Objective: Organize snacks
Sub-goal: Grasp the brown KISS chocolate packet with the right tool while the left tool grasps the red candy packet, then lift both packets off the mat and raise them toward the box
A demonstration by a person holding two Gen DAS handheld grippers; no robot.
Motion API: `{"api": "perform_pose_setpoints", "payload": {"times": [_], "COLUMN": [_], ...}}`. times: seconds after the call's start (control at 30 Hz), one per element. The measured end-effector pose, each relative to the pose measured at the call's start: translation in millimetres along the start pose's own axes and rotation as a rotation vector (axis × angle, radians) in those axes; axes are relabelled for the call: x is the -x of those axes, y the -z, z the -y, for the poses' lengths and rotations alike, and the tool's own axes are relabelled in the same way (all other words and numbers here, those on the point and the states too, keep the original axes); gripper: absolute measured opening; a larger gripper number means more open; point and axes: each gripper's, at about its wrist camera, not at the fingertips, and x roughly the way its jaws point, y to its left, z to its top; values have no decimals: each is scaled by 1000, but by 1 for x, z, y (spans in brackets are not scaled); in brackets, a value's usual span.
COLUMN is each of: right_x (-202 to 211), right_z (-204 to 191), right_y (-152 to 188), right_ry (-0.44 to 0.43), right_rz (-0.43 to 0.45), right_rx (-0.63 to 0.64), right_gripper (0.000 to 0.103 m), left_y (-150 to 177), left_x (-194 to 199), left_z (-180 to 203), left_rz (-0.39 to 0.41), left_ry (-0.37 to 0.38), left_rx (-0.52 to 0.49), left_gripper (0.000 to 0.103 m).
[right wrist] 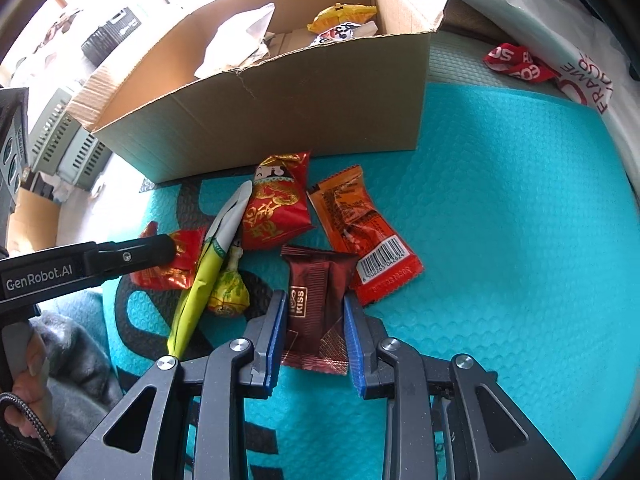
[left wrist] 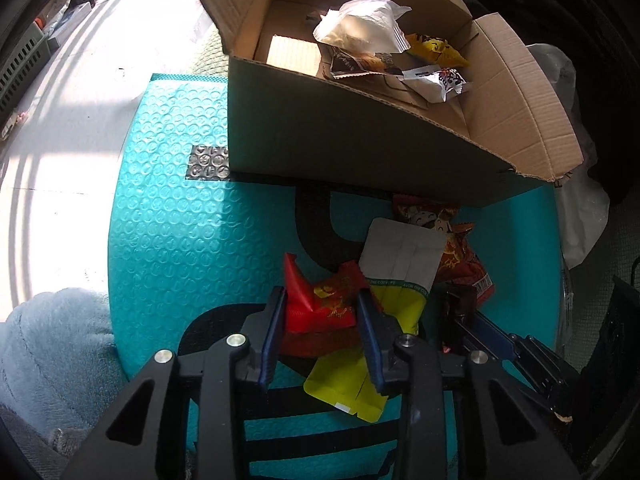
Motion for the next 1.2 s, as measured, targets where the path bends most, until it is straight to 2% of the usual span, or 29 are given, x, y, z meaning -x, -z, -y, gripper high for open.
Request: {"api": "perform_pose_setpoints", "payload": {"times": [0.17, 0.3, 0.4, 0.5, 0.63, 0.8, 0.93, 1.07, 1.2], "right_x": [3, 5, 7, 13, 18, 20, 18, 16, 13], "right_z": [-1, -1, -4, -3, 0, -2, -4, -2, 1], "right_y": [2, 5, 4, 7, 10, 12, 12, 12, 9], "right_ry": [-2, -7, -10, -15, -24, -33, -30, -29, -19], "right_rz": [0, 2, 10, 21, 25, 21, 15, 7, 0], "right_rx": [4, 8, 12, 20, 29, 37, 50, 40, 34], "right_gripper": [27, 27, 27, 27, 27, 27, 27, 27, 27], "left_y": [7, 11, 7, 6, -1, -8, -8, -4, -5], "left_x": [-4, -7, 0, 11, 14, 5, -6, -20, -37], "left_z": [5, 13, 21, 32, 39, 40, 47, 59, 61], "left_rz": [-75, -97, -76, -44, -45, -99, -146, -184, -243], "left_ry": [12, 39, 18, -10, -15, -11, 23, 17, -9], "left_rx": [-59, -118, -193, -311, -436, -555, -631, -732, -778], "left_gripper": [34, 37, 42, 42, 42, 42, 42, 42, 44]}}
